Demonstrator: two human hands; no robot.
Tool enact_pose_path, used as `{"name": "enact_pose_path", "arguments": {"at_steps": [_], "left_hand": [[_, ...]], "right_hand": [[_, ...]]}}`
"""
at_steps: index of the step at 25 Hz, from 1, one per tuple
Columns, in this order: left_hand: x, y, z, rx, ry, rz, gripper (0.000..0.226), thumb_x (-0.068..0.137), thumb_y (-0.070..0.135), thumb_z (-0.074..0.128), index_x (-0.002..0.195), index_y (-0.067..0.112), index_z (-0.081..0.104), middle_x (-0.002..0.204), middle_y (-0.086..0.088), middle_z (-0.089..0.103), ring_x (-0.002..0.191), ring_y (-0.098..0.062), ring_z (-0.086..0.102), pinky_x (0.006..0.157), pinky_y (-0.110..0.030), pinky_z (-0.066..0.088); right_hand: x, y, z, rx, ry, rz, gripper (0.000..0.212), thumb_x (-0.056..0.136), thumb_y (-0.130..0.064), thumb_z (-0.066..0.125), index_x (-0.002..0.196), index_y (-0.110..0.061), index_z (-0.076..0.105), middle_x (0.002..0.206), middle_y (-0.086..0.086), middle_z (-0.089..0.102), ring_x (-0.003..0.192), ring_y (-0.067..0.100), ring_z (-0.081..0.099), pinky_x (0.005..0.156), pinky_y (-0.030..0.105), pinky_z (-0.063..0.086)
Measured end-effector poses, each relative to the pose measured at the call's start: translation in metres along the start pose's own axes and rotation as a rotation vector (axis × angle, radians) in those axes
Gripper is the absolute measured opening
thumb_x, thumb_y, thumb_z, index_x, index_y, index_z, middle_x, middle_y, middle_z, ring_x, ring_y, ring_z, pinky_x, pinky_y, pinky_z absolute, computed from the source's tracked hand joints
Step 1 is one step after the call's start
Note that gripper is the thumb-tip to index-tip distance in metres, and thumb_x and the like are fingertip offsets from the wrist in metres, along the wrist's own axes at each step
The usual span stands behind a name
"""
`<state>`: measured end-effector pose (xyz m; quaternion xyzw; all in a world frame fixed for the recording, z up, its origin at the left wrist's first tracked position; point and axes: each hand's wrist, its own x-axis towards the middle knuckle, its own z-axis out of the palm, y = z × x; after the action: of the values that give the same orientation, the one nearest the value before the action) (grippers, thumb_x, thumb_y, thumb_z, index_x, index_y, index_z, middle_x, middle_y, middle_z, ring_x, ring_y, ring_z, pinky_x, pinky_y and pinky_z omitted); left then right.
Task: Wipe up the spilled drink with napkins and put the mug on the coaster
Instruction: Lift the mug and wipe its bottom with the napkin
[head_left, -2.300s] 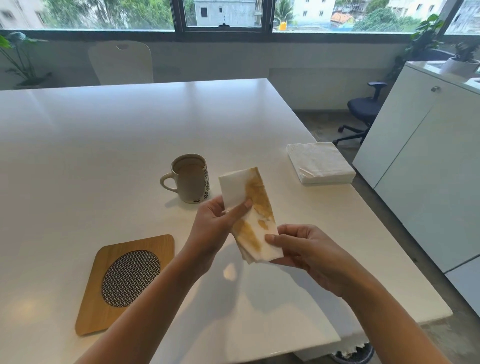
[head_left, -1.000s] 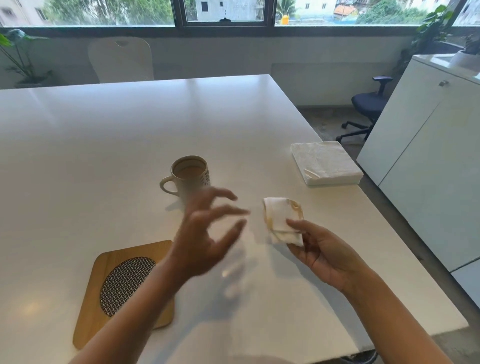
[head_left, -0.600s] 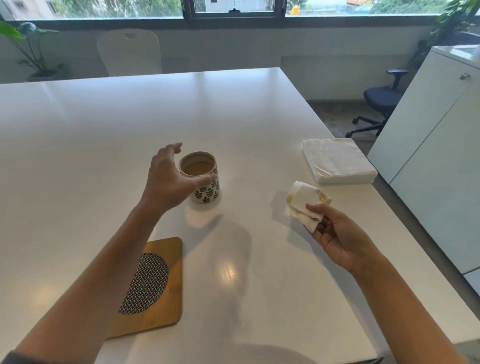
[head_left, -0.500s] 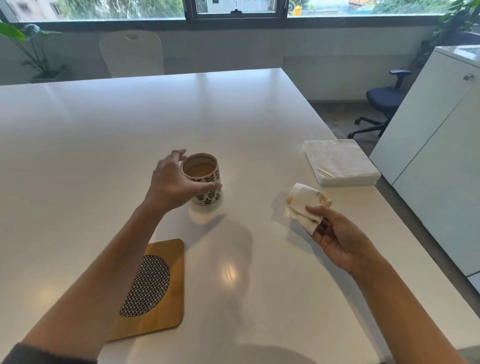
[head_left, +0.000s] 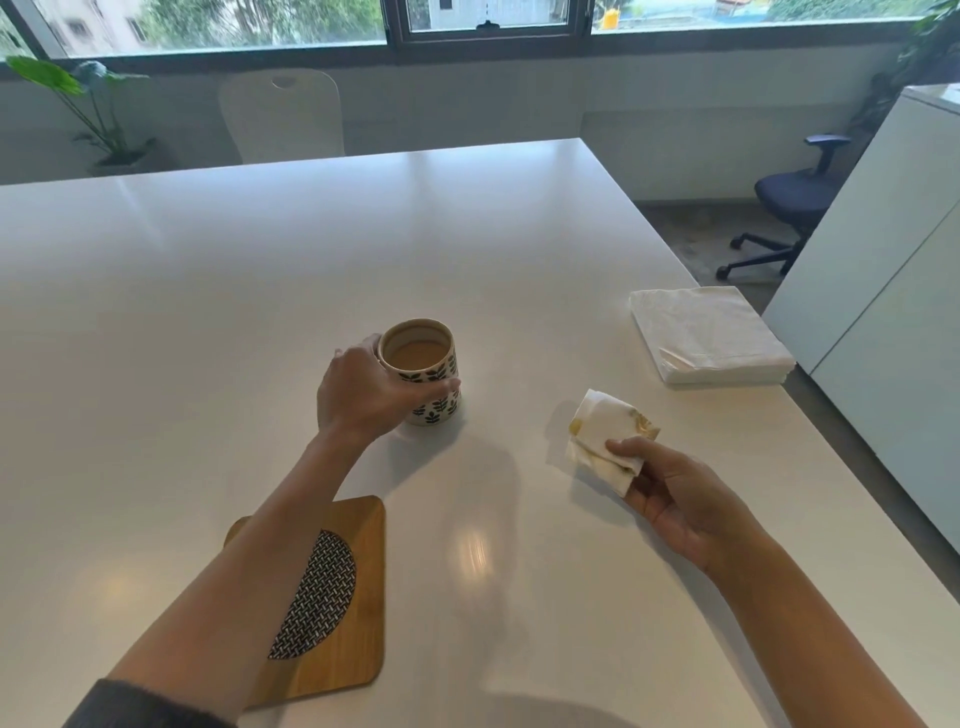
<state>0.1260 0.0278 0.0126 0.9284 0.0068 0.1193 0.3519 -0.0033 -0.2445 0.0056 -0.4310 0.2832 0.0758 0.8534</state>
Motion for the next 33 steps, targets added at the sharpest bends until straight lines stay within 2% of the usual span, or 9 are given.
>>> {"name": "enact_pose_path", "arguments": {"at_steps": [3,6,9,13,17,21,24,29,33], "left_hand": [[0.001,0.001,0.002,-0.03,0.009,-0.015,0.075,0.042,0.076,0.081,0.098,0.027,0.072,0.088,0.014,0.075,0.085,-0.01,0.07,0.075,-0.034,0.059],[0.001,-0.001,0.005,-0.09,0.026,0.002,0.073,0.044,0.068,0.087,0.1,0.023,0.074,0.089,0.011,0.076,0.085,-0.008,0.072,0.076,-0.031,0.06],[0.0,0.003,0.004,-0.11,0.075,0.022,0.071,0.048,0.06,0.092,0.103,0.017,0.075,0.091,0.007,0.076,0.085,-0.01,0.072,0.074,-0.025,0.057],[0.007,0.021,-0.013,-0.125,0.118,0.036,0.071,0.047,0.065,0.089,0.101,0.02,0.076,0.09,0.008,0.077,0.085,-0.009,0.072,0.076,-0.028,0.059],[0.008,0.048,-0.036,-0.126,0.139,0.078,0.076,0.045,0.072,0.083,0.103,0.023,0.077,0.091,0.009,0.078,0.085,-0.008,0.072,0.075,-0.028,0.058],[-0.01,0.065,-0.043,-0.133,0.091,0.092,0.072,0.048,0.069,0.086,0.104,0.025,0.078,0.088,0.013,0.076,0.084,-0.005,0.071,0.071,-0.023,0.056],[-0.031,0.075,-0.036,-0.141,0.048,0.099,0.076,0.044,0.075,0.081,0.102,0.026,0.078,0.087,0.013,0.077,0.083,-0.004,0.072,0.072,-0.028,0.06],[-0.061,0.089,-0.021,-0.188,-0.011,0.08,0.074,0.044,0.074,0.083,0.102,0.028,0.077,0.088,0.015,0.077,0.082,0.001,0.071,0.071,-0.027,0.061],[-0.072,0.099,-0.015,-0.201,-0.033,0.101,0.071,0.049,0.072,0.085,0.104,0.029,0.077,0.09,0.016,0.077,0.083,0.001,0.071,0.067,-0.021,0.059]], "right_hand": [[-0.002,0.0,0.006,-0.023,-0.018,0.007,0.016,0.083,0.007,0.062,0.099,0.008,0.065,0.079,0.015,0.076,0.066,0.019,0.075,0.056,0.025,0.061],[-0.003,0.0,0.009,-0.038,-0.032,0.004,0.012,0.086,0.007,0.061,0.097,0.006,0.066,0.077,0.013,0.076,0.065,0.017,0.074,0.054,0.022,0.059],[-0.001,0.002,0.008,-0.05,-0.034,0.003,0.015,0.085,0.003,0.064,0.1,0.007,0.067,0.081,0.015,0.076,0.069,0.018,0.075,0.057,0.024,0.061],[0.003,0.004,0.006,-0.096,-0.023,-0.022,0.017,0.083,0.001,0.067,0.099,0.007,0.069,0.087,0.016,0.076,0.072,0.018,0.074,0.07,0.026,0.062],[0.001,0.005,0.011,-0.128,-0.012,-0.082,0.014,0.082,0.003,0.069,0.096,0.006,0.069,0.081,0.013,0.075,0.067,0.016,0.073,0.062,0.023,0.061],[0.003,0.013,0.019,-0.206,-0.001,-0.171,0.025,0.083,0.002,0.07,0.108,0.004,0.067,0.094,0.016,0.074,0.08,0.021,0.071,0.065,0.023,0.06],[0.003,0.016,0.024,-0.235,0.0,-0.212,0.023,0.088,-0.002,0.066,0.11,0.001,0.067,0.098,0.015,0.073,0.086,0.022,0.07,0.069,0.023,0.06],[-0.002,0.025,0.028,-0.193,0.006,-0.285,0.022,0.089,-0.006,0.066,0.111,-0.006,0.068,0.106,0.013,0.074,0.099,0.026,0.071,0.085,0.033,0.058],[-0.009,0.03,0.029,-0.084,-0.026,-0.307,0.021,0.09,-0.005,0.063,0.11,-0.011,0.068,0.104,0.011,0.075,0.097,0.023,0.073,0.082,0.031,0.06]]}}
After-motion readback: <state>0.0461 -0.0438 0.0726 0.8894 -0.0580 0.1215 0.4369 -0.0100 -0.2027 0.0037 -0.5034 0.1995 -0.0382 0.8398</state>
